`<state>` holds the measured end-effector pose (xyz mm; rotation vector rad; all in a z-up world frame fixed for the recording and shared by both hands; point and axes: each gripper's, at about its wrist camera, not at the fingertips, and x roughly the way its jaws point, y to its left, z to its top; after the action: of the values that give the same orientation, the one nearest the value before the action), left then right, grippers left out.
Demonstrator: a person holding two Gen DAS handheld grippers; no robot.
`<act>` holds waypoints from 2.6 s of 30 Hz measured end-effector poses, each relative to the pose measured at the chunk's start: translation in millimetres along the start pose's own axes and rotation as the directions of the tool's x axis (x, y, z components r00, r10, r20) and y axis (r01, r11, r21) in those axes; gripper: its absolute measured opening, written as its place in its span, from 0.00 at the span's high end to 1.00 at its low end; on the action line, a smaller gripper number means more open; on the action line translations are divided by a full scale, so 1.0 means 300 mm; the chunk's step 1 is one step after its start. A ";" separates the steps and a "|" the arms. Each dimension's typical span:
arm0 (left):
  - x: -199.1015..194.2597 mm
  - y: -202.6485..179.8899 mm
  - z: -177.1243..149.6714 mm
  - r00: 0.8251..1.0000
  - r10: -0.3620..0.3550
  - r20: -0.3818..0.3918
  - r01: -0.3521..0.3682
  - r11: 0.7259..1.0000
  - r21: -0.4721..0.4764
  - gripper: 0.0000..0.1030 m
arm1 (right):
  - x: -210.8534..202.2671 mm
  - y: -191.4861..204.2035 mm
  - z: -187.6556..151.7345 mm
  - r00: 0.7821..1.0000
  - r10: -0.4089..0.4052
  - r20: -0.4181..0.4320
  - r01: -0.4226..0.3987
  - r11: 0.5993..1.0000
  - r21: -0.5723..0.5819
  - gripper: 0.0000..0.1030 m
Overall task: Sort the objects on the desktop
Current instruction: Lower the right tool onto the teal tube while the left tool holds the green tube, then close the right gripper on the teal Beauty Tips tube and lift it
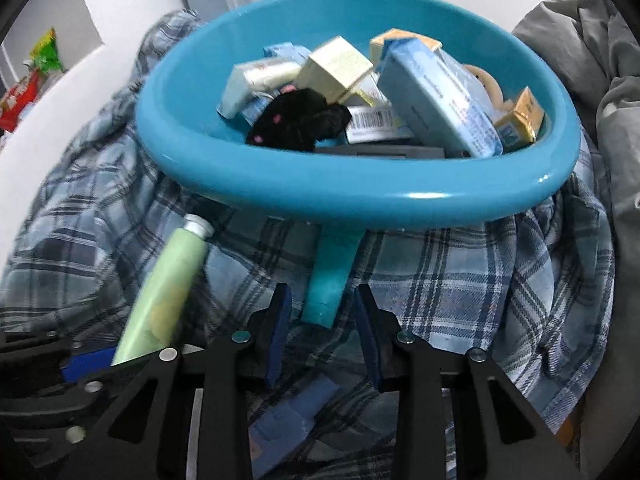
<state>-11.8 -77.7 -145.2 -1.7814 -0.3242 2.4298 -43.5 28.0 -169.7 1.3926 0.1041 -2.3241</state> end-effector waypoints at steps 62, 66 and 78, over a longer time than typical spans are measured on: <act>-0.016 -0.011 -0.010 1.000 0.007 0.005 -0.007 1.000 0.017 0.84 | -0.046 -0.031 0.000 0.993 -0.117 0.004 0.117 0.993 -0.032 0.81; -0.021 -0.023 -0.016 1.000 0.004 0.003 -0.004 1.000 0.031 0.84 | -0.065 -0.060 -0.036 0.993 -0.108 -0.047 0.108 0.994 0.000 0.81; -0.054 0.017 -0.007 0.999 0.026 0.025 -0.025 0.999 -0.029 0.84 | -0.115 -0.175 -0.018 0.988 -0.142 -0.057 0.147 0.985 0.091 0.81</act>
<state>-4.8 -85.9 -132.1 -1.7778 -0.3433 2.4797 -45.7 88.0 -150.9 1.5377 0.1150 -2.4403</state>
